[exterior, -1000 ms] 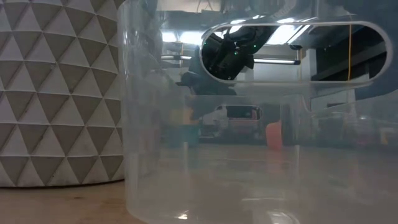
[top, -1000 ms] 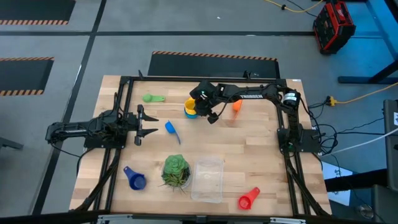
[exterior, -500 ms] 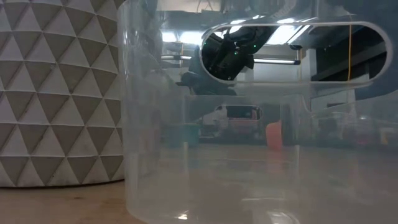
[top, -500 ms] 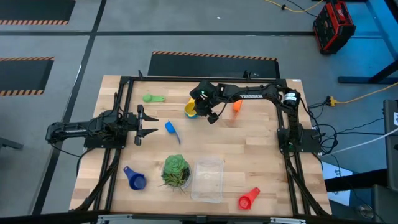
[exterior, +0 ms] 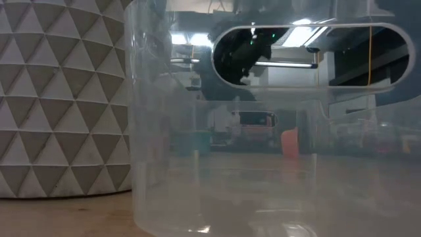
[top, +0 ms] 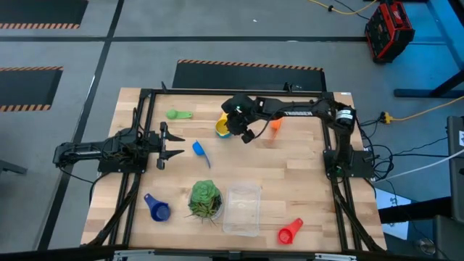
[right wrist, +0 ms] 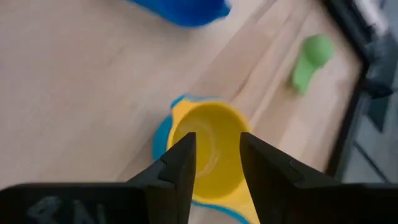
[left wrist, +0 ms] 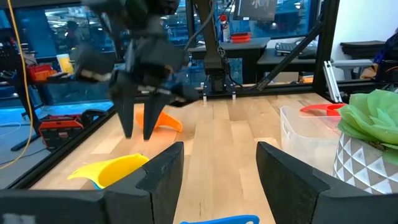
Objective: Nest measuring cups in basket
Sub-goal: Stack the dark blue measuring cup on top of the yellow measuring cup
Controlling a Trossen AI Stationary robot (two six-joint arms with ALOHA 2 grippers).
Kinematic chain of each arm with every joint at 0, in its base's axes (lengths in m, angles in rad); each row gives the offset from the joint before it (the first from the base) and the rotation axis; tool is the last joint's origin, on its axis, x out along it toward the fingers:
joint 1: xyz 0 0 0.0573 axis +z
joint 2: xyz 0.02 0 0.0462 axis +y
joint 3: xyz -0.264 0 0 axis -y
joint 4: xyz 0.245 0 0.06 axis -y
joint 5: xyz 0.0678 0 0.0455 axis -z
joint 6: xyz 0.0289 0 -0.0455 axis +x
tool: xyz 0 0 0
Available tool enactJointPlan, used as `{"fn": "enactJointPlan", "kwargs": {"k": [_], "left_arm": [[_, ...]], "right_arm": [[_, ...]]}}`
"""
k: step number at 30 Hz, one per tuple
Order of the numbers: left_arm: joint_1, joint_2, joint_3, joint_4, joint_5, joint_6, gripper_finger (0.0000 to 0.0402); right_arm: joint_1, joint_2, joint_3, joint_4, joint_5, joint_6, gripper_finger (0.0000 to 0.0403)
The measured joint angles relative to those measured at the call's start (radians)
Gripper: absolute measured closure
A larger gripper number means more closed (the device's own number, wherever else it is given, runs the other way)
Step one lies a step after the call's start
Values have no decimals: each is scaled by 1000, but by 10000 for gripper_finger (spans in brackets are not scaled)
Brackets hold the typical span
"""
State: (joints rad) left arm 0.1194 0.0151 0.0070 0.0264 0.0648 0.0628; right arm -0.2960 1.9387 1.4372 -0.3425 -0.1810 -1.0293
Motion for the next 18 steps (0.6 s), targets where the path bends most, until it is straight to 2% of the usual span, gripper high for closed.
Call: {"fn": "enactJointPlan", "kwargs": {"k": [4,10,18], "left_arm": [[0,0,0,7,1,0,207],[0,0,0,10,1,-5,207],[0,0,0,11,1,-5,207]], "right_arm": [[31,-75,0,-66,16,25,273],[75,-213,0,-201,33,227,273],[112,-385,0,-444,192,467,273]]}}
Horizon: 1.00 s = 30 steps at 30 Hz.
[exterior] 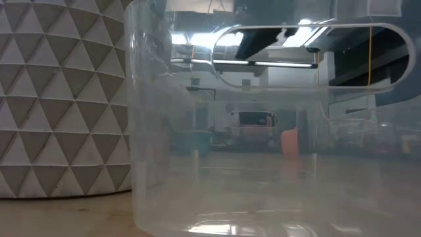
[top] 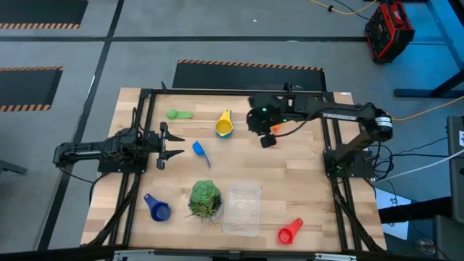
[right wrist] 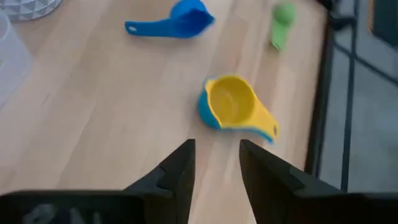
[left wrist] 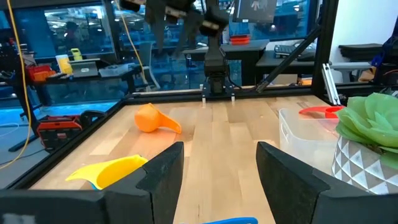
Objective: Nest measuring cups in basket
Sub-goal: Stack the dark blue measuring cup on top of the yellow measuring cup
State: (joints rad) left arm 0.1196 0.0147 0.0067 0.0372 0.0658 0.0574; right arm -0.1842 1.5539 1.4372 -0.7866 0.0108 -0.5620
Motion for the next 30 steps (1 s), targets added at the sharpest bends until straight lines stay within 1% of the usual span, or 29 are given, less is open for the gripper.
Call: {"fn": "enactJointPlan", "kwargs": {"k": [4,9,16,19,25,30], "left_arm": [[0,0,0,1,0,0,207],[0,0,0,1,-2,-1,207],[0,0,0,2,-2,-2,207],[0,0,0,25,-2,-2,207],[0,0,0,120,-2,-3,207],[0,0,0,156,-14,-2,207]], "right_arm": [[1,-65,0,-95,52,106,273],[-7,-124,0,-225,77,179,273],[-36,-171,0,-430,203,271,273],[-51,-185,-2,-460,215,293,273],[-74,-195,-3,-488,216,292,273],[-82,-197,-3,-536,216,291,273]]}}
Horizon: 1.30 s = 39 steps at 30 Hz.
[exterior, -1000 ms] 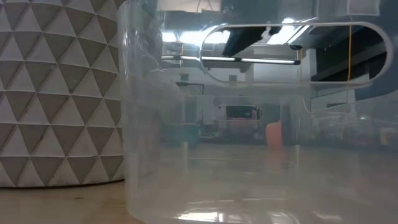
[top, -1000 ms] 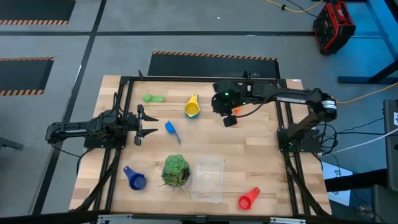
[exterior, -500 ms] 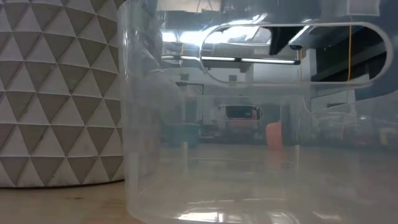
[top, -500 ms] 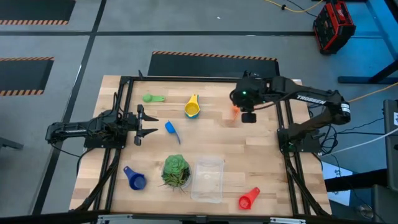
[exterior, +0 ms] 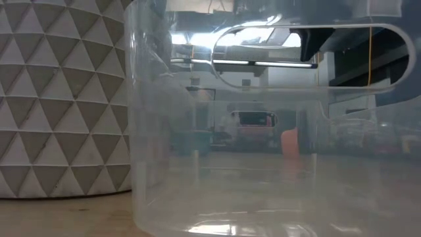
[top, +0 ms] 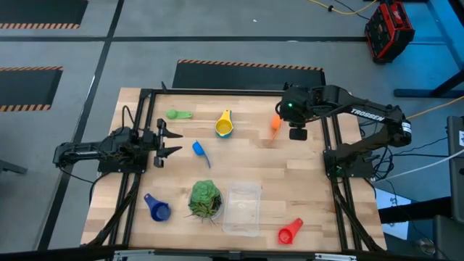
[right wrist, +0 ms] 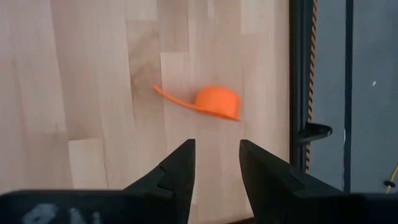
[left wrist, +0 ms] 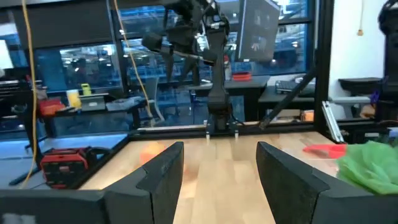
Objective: Nest measuring cups in basket
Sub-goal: Stack the dark blue measuring cup on top of the yellow measuring cup
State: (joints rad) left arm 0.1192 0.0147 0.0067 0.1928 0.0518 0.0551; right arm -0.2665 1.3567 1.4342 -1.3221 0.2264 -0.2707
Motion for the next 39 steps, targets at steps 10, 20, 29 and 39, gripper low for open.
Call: {"fn": "enactJointPlan", "kwargs": {"k": [10,20,29,39], "left_arm": [[0,1,9,-1,-121,-155,207],[-57,191,178,-86,-84,-239,207],[-187,546,519,-500,-83,-353,207],[-347,864,797,-850,5,-616,207]], "right_arm": [[0,-21,-60,50,0,0,273],[0,-126,-422,420,-10,-6,273],[0,-130,-559,528,-10,-3,273],[0,-130,-573,563,-10,-4,273]]}}
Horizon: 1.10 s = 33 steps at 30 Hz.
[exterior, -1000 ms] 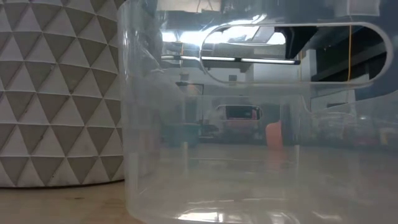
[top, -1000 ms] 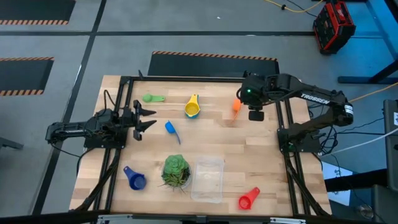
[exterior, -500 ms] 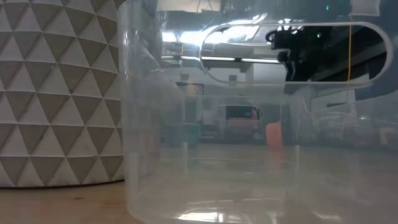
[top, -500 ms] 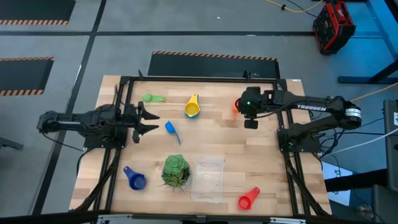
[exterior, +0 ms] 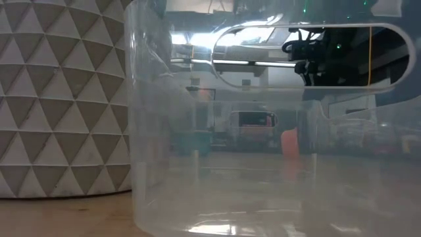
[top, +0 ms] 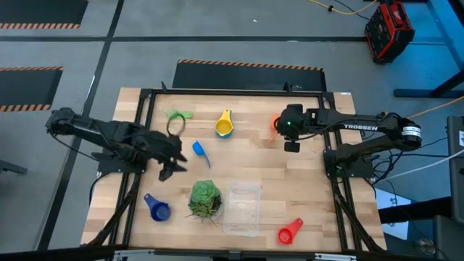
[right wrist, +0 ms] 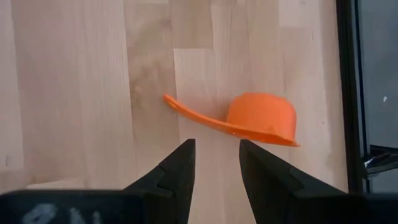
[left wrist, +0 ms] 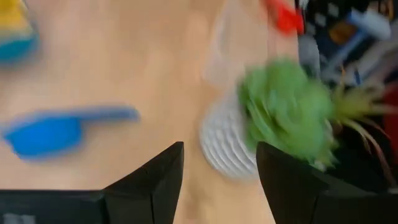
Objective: Nest measuring cups in basket
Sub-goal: Stack the dark blue measuring cup on top of the yellow measuring cup
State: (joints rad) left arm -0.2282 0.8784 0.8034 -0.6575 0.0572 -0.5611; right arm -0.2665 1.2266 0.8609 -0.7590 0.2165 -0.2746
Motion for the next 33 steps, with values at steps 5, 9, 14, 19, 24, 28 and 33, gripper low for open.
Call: {"fn": "enactJointPlan", "kwargs": {"k": [5,9,14,19,24,28,33], "left_arm": [[-92,99,26,-100,110,-198,207],[-164,167,26,-133,196,-299,207],[-244,243,26,-143,252,-370,207],[-303,309,27,-146,265,-438,207],[-346,342,27,-178,323,-637,207],[-377,341,27,-191,400,-863,207],[-426,341,27,-191,413,-1153,207]], "right_arm": [[0,0,0,9,0,-7,273],[0,0,0,10,0,-7,273],[0,0,0,23,0,-7,273],[0,0,0,39,0,-7,273],[0,0,0,39,0,-7,273],[0,0,0,46,0,-7,273],[0,0,0,46,-25,-7,273]]}}
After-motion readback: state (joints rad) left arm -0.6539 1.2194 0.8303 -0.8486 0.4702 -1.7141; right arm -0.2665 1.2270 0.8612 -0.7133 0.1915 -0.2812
